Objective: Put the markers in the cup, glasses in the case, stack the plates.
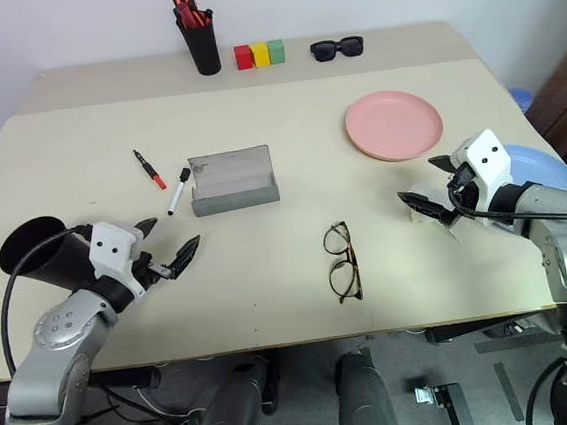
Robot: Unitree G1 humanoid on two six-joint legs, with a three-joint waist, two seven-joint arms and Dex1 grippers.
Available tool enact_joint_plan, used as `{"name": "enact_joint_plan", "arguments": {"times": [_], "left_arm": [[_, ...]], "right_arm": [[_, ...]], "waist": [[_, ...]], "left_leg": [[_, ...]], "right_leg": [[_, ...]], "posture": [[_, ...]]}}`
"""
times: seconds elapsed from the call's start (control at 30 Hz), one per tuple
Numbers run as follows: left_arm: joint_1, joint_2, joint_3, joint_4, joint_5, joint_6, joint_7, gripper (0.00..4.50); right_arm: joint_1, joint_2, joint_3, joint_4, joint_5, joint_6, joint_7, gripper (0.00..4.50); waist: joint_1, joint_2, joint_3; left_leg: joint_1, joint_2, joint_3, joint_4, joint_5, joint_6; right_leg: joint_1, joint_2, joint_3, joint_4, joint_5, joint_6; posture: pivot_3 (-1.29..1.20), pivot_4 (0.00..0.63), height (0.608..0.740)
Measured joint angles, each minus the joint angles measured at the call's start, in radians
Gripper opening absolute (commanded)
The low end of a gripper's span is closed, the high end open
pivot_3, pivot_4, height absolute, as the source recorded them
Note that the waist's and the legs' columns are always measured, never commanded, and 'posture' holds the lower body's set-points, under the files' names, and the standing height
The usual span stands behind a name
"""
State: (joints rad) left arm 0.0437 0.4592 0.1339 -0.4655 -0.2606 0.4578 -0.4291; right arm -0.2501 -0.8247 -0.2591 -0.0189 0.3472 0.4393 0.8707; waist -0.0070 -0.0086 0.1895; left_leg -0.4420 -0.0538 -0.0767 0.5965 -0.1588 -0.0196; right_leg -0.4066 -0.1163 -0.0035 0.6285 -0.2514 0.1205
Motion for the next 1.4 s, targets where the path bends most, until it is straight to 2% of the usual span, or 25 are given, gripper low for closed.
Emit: {"name": "enact_joint_plan", "arguments": {"times": [0.3,0.6,0.83,1.13,1.4], "left_arm": [[-0.007,0.0,0.001,-0.002,0.001,0.039,0.026,4.45],[-0.032,-0.017,0.006,-0.007,0.019,0.066,0.094,4.45],[-0.232,-0.077,0.003,0.077,0.044,0.176,0.21,4.45],[-0.51,-0.194,0.012,0.284,0.084,0.438,0.419,4.45],[-0.684,-0.224,0.06,0.468,0.097,0.601,0.496,4.45]], "right_arm": [[-0.015,0.023,0.022,-0.037,0.009,0.016,-0.031,4.5],[-0.146,0.115,0.127,0.021,-0.015,-0.039,-0.052,4.5],[-0.242,0.205,0.169,0.05,-0.038,-0.1,-0.092,4.5],[-0.216,0.377,0.302,0.014,-0.07,-0.121,-0.149,4.5],[-0.182,0.42,0.338,-0.066,-0.07,-0.09,-0.189,4.5]], "waist": [[-0.001,0.0,0.0],[-0.001,0.0,0.0],[0.014,-0.001,0.0],[0.019,-0.001,0.0],[0.013,-0.001,0.0]], "left_leg": [[0.0,0.0,0.0,0.0,0.0,0.0],[0.0,0.0,0.0,0.0,0.0,0.0],[0.0,-0.002,-0.001,0.001,0.0,0.0],[0.0,-0.004,-0.001,0.002,0.001,0.0],[0.0,-0.003,-0.001,0.001,0.001,-0.001]], "right_leg": [[0.0,0.0,0.0,0.0,0.0,0.0],[0.0,0.0,0.0,0.0,0.0,0.0],[0.0,0.002,0.0,0.001,0.003,0.005],[0.001,0.004,-0.001,0.002,0.005,0.008],[0.0,0.004,-0.001,0.003,0.005,0.008]], "posture": [[0.0,0.15,0.74],[0.0,0.15,0.74],[0.0,0.15,0.74],[0.0,0.15,0.74],[0.0,0.15,0.74]]}}
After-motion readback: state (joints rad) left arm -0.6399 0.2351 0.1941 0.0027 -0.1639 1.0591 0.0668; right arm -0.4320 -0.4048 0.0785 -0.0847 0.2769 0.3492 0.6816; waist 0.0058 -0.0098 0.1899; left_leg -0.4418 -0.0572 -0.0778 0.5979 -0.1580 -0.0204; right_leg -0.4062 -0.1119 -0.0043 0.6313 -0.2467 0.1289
